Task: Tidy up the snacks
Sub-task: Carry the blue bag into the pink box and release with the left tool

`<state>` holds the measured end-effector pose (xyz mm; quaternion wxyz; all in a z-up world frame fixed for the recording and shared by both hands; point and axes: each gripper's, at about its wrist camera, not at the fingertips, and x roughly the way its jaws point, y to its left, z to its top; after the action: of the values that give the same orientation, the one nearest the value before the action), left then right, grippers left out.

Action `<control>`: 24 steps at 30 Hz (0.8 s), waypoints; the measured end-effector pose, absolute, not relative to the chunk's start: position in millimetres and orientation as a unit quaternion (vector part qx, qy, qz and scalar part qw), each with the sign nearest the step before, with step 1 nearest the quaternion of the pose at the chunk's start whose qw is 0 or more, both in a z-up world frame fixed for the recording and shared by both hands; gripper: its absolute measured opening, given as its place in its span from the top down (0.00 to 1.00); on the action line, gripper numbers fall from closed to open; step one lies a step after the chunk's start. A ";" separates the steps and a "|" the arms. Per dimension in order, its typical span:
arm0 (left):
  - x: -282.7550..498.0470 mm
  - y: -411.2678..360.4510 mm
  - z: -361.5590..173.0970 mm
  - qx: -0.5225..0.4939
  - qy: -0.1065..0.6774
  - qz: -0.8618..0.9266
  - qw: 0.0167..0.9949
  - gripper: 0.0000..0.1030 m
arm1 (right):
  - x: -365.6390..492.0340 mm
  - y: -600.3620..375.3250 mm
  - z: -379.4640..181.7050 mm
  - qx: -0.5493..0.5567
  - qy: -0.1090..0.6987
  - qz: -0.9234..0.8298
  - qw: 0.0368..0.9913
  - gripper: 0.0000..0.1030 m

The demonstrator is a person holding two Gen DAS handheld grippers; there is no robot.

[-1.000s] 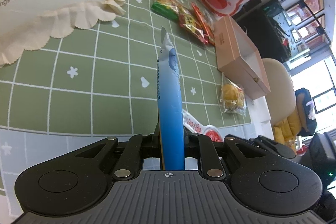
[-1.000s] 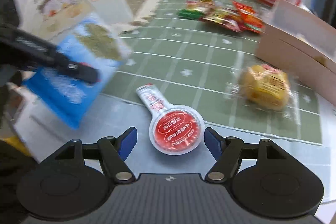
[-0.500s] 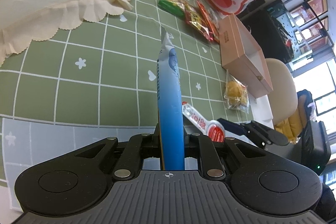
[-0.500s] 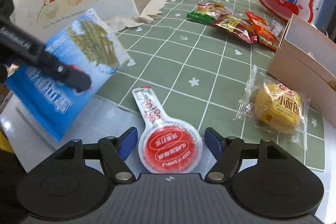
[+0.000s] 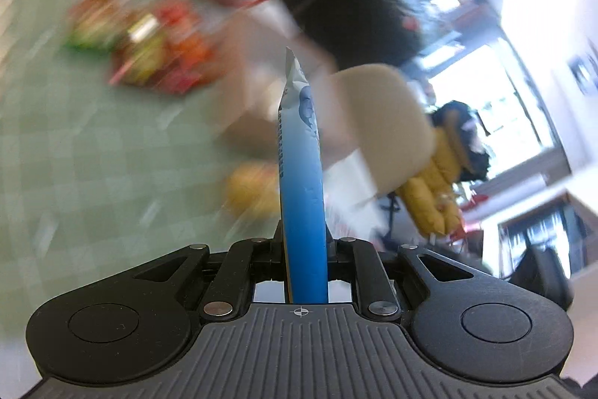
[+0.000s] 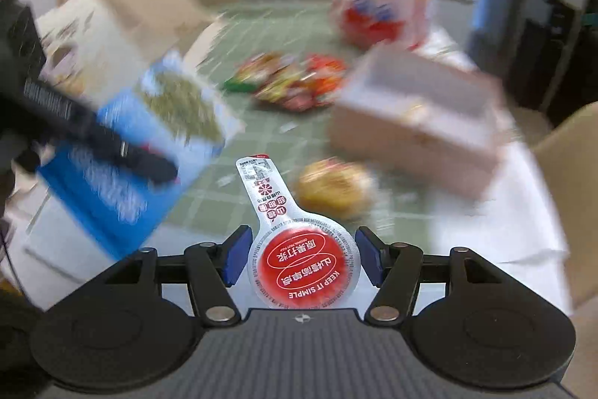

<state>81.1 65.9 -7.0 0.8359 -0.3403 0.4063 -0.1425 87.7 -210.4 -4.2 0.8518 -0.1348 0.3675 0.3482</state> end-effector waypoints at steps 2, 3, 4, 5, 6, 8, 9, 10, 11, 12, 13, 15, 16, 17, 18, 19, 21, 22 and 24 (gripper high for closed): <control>127.0 54.5 13.1 -0.322 0.388 -0.156 0.849 0.84 | 93.2 -228.8 3.8 -0.126 0.355 0.324 0.868 0.41; 152.4 49.6 19.7 -0.317 0.380 -0.155 0.855 0.84 | 96.2 -238.3 6.4 -0.119 0.352 0.313 0.874 0.41; 173.0 46.8 22.3 -0.316 0.378 -0.151 0.857 0.84 | 99.6 -248.0 7.6 -0.111 0.350 0.302 0.879 0.41; 198.3 41.9 22.6 -0.321 0.378 -0.145 0.856 0.84 | 102.7 -257.5 7.9 -0.104 0.351 0.291 0.884 0.41; 222.5 36.5 19.8 -0.331 0.378 -0.141 0.853 0.84 | 105.3 -264.9 6.9 -0.099 0.353 0.282 0.887 0.41; 258.6 25.9 7.4 -0.353 0.376 -0.133 0.846 0.84 | 109.9 -280.6 3.2 -0.088 0.356 0.266 0.891 0.41; 275.5 19.2 -2.6 -0.361 0.382 -0.128 0.841 0.84 | 112.3 -286.3 1.7 -0.082 0.357 0.260 0.893 0.41; 292.2 12.1 -14.0 -0.367 0.393 -0.123 0.834 0.84 | 115.5 -293.1 0.4 -0.076 0.359 0.254 0.895 0.41; 305.7 5.1 -28.0 -0.371 0.406 -0.114 0.827 0.84 | 117.8 -298.5 -0.1 -0.072 0.360 0.249 0.896 0.41; 314.6 -0.8 -39.8 -0.371 0.419 -0.107 0.822 0.84 | 120.3 -304.8 -0.8 -0.067 0.360 0.246 0.898 0.41; 322.9 -8.2 -53.1 -0.369 0.432 -0.101 0.817 0.83 | 123.5 -310.7 -1.4 -0.064 0.358 0.244 0.899 0.41; 332.3 -19.2 -70.6 -0.360 0.448 -0.103 0.812 0.78 | 129.4 -323.0 -2.1 -0.057 0.355 0.240 0.902 0.41; 335.8 -23.6 -75.3 -0.346 0.454 -0.100 0.815 0.76 | 132.6 -327.1 -2.6 -0.054 0.354 0.239 0.903 0.41; 339.1 -29.0 -77.5 -0.317 0.460 -0.085 0.825 0.76 | 135.3 -331.2 -4.2 -0.051 0.354 0.237 0.903 0.41; 340.3 -32.3 -77.3 -0.293 0.461 -0.071 0.835 0.67 | 139.0 -335.9 -5.9 -0.047 0.355 0.234 0.904 0.41; 340.2 -34.1 -75.3 -0.269 0.456 -0.053 0.847 0.64 | 141.5 -339.1 -7.8 -0.045 0.356 0.232 0.904 0.41; 335.5 -29.9 -67.7 -0.256 0.439 -0.028 0.861 0.64 | 148.4 -344.7 -11.2 -0.043 0.358 0.231 0.904 0.41; 330.3 -23.0 -63.5 -0.262 0.426 -0.021 0.866 0.64 | 153.3 -346.1 -12.6 -0.041 0.359 0.232 0.903 0.41; 319.1 -10.3 -53.0 -0.283 0.395 -0.011 0.874 0.64 | 166.2 -345.2 -14.5 -0.038 0.361 0.239 0.901 0.41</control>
<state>319.1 -10.3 -53.0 0.8739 -0.2830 0.3950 -0.0110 166.2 -345.2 -14.5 0.9008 -0.0378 0.3605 0.2391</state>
